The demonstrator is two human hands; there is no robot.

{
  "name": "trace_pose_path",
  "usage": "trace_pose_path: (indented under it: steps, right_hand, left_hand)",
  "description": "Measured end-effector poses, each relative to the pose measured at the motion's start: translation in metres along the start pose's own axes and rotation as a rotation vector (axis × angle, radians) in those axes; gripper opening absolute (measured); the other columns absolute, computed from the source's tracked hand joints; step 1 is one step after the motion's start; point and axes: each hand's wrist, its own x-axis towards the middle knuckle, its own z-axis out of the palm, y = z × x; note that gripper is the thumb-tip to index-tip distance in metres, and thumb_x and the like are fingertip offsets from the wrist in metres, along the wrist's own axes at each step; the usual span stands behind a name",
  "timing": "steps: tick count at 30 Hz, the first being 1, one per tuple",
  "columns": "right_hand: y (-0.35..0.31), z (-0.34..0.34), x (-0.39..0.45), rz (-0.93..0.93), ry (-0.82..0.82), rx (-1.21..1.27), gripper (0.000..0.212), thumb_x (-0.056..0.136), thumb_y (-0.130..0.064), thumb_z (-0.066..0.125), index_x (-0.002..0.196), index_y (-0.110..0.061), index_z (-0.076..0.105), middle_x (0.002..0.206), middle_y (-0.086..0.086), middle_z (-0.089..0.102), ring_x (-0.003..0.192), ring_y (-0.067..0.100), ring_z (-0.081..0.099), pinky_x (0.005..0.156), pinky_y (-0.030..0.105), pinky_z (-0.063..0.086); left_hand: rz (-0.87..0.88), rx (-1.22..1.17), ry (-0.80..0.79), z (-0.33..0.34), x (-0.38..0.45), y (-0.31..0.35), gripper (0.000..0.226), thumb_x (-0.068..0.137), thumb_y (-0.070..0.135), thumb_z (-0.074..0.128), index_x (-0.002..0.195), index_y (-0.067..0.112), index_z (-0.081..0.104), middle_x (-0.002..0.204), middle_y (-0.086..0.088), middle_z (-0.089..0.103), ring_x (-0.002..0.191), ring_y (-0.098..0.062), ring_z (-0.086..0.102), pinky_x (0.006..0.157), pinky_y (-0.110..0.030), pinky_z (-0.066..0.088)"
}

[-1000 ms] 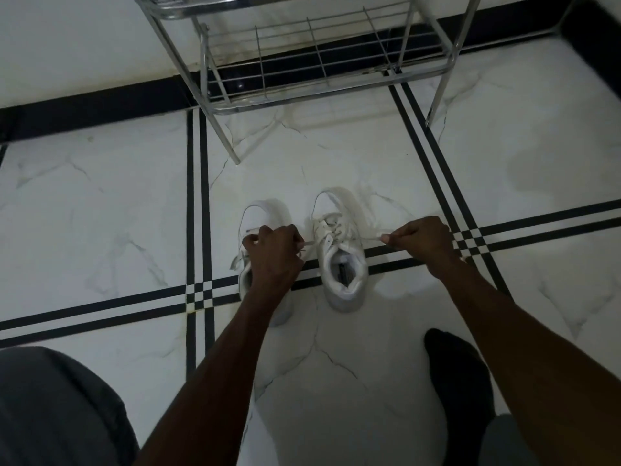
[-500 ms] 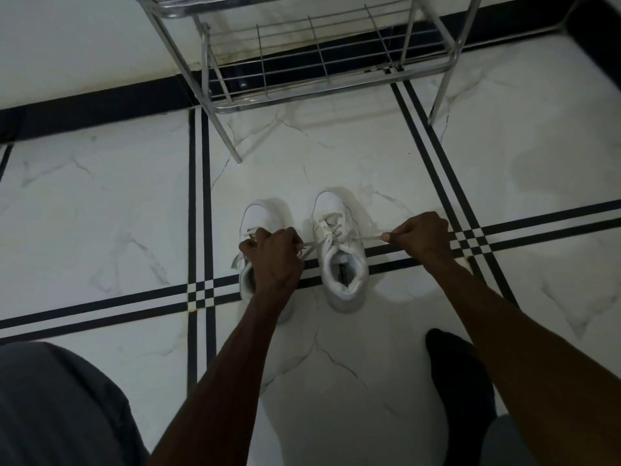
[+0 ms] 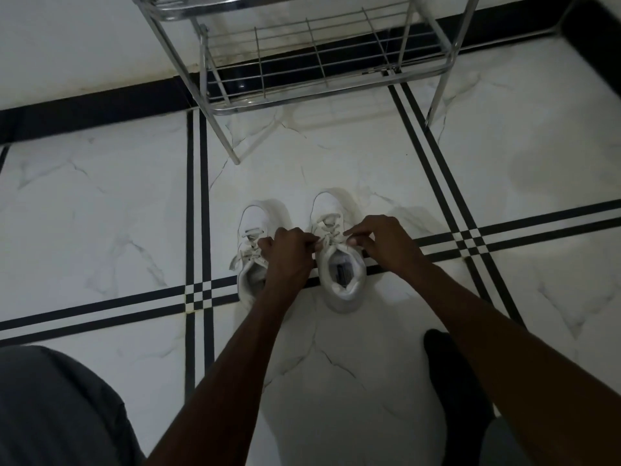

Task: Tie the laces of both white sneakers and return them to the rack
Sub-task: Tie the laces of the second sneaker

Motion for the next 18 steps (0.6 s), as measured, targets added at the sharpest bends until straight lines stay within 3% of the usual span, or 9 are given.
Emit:
trace_pose_path:
  steps: [3,6,8,12,18]
  right_hand:
    - [-0.001,-0.001,0.0,0.028,0.009,-0.103,0.015,0.082,-0.01,0.073,0.091,-0.018,0.081,0.088,0.005,0.077,0.081,0.021,0.068,0.071,0.033,0.054]
    - [-0.001,0.005,0.002,-0.075,0.013,-0.409,0.036,0.057,0.011,0.078,0.08,-0.017,0.081,0.073,0.008,0.072,0.074,0.033,0.062,0.062,0.033,0.045]
    - [-0.003,0.005,-0.001,-0.111,0.024,-0.486,0.037,0.051,0.012,0.076,0.078,-0.013,0.08,0.075,0.008,0.071,0.078,0.035,0.06,0.064,0.032,0.035]
    - [-0.004,0.01,-0.007,-0.098,0.074,-0.517,0.026,0.055,0.01,0.077,0.073,-0.01,0.076,0.072,0.007,0.069,0.078,0.034,0.059,0.065,0.031,0.029]
    - [-0.012,0.016,-0.005,0.059,0.065,-0.53,0.023,0.081,0.003,0.063,0.09,-0.011,0.078,0.085,0.01,0.071,0.094,0.035,0.056,0.07,0.032,0.029]
  left_hand:
    - [0.101,0.216,0.048,0.002,-0.008,0.001,0.018,0.094,0.019,0.064,0.097,0.024,0.081,0.095,-0.001,0.072,0.106,-0.034,0.055,0.088,-0.045,0.025]
    - [0.198,0.385,0.083,0.006,-0.013,-0.005,0.023,0.065,0.012,0.069,0.082,0.022,0.081,0.077,0.002,0.068,0.093,-0.034,0.059,0.079,-0.042,0.022]
    - [0.227,0.429,0.122,0.007,-0.012,-0.007,0.022,0.052,0.013,0.064,0.07,0.019,0.077,0.067,0.003,0.063,0.089,-0.034,0.059,0.076,-0.041,0.021]
    - [0.252,0.389,0.147,0.006,-0.009,-0.006,0.014,0.044,0.012,0.06,0.056,0.014,0.068,0.056,0.003,0.057,0.084,-0.033,0.059,0.073,-0.04,0.02]
    - [0.168,0.314,0.105,0.009,-0.01,-0.007,0.029,0.053,0.014,0.056,0.07,0.015,0.079,0.067,0.004,0.067,0.095,-0.033,0.056,0.079,-0.042,0.022]
